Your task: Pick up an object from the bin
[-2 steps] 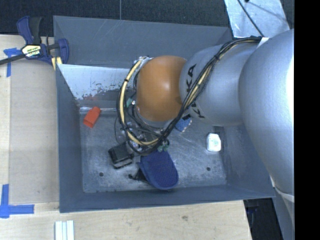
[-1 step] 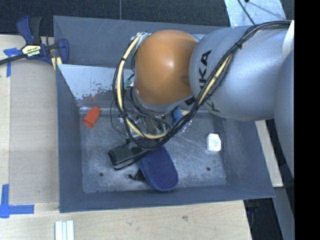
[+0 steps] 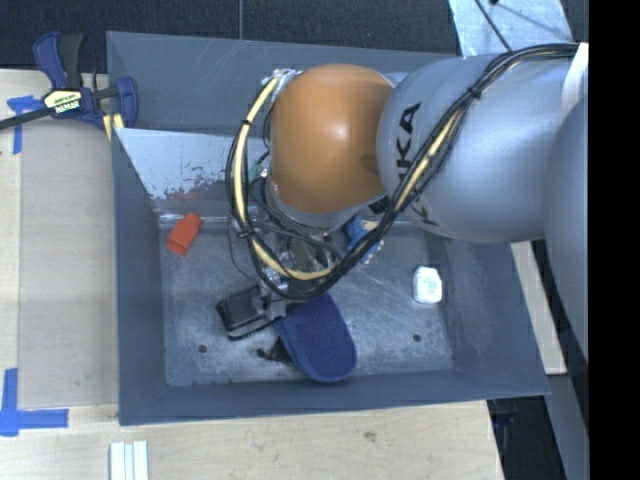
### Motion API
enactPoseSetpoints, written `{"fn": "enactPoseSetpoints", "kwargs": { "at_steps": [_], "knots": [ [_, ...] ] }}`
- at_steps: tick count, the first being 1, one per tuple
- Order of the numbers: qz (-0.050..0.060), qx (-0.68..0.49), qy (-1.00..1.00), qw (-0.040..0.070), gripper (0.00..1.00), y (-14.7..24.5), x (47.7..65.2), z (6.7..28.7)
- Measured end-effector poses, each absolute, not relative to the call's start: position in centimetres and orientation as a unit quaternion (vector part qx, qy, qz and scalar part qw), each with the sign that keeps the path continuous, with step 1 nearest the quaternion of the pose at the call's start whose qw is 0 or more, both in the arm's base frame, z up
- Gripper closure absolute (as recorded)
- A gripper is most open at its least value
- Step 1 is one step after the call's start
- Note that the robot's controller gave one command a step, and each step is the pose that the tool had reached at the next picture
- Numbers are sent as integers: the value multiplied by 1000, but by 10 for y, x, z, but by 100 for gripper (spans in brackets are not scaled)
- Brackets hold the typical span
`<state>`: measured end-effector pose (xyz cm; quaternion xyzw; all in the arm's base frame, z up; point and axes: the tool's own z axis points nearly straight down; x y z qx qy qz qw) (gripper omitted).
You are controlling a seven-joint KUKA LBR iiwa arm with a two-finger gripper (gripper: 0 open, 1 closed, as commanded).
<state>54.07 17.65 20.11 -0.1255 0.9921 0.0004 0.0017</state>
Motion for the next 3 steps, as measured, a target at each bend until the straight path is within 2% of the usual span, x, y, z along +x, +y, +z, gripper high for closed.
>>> {"fn": "enactPoseSetpoints", "kwargs": {
  "at_steps": [1, 2, 3],
  "knots": [
    [1, -151, 989, 7, 0, 127, 529, 84],
    [2, -150, 989, 11, 100, 127, 530, 84],
    [0, -148, 989, 2, 100, 127, 536, 196]
  ]
}}
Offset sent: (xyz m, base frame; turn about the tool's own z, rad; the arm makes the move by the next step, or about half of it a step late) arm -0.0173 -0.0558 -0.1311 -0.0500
